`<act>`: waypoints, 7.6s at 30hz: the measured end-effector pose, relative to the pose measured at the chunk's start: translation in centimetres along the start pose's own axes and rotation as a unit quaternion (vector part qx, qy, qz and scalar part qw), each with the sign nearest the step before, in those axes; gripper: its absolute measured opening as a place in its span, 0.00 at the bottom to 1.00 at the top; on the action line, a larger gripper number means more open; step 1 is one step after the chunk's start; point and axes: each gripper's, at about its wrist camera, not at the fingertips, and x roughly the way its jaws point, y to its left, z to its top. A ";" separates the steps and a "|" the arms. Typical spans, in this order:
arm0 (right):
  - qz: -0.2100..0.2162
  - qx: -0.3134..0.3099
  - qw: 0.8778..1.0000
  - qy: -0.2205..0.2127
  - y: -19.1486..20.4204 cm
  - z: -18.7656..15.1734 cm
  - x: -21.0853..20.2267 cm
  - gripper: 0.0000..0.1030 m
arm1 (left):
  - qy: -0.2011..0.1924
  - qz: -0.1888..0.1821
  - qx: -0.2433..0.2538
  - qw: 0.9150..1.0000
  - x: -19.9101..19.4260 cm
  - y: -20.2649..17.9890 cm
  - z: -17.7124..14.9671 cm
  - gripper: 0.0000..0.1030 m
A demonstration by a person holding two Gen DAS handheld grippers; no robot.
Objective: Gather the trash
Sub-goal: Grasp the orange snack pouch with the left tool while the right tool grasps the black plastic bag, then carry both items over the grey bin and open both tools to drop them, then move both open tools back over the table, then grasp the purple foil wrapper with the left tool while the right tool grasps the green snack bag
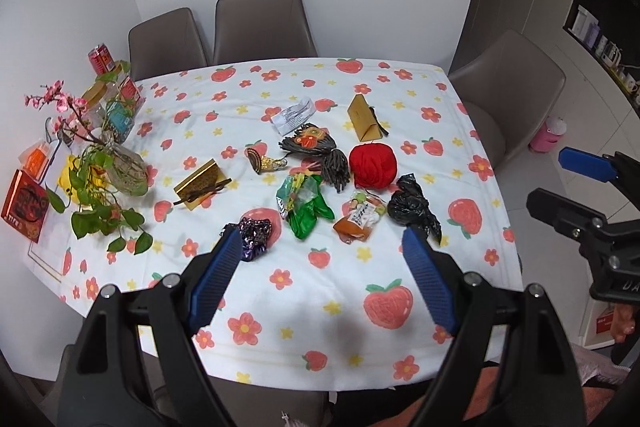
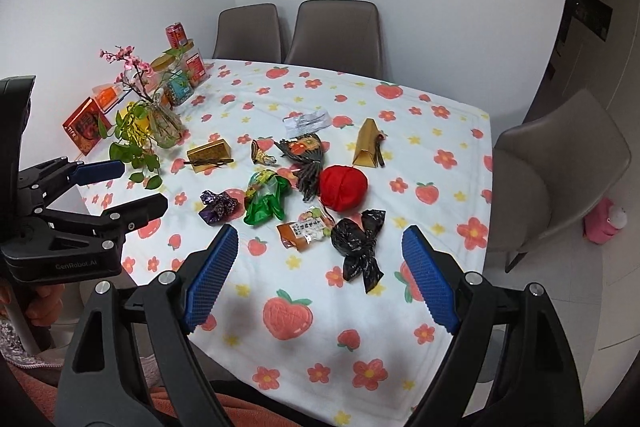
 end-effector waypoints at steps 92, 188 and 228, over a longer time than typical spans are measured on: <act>-0.157 0.283 0.935 0.145 -52.3 -42.5 7.5 0.33 | 0.190 -0.229 0.236 0.925 34.9 -63.8 -15.9 0.21; 0.069 -0.120 0.989 0.051 8.1 4.0 21.0 0.73 | 0.040 0.095 -0.160 0.982 10.8 12.9 -5.3 0.73; 0.062 -0.064 0.995 0.034 5.2 1.0 18.1 0.19 | 0.021 0.003 -0.032 0.999 13.9 7.3 -2.8 0.06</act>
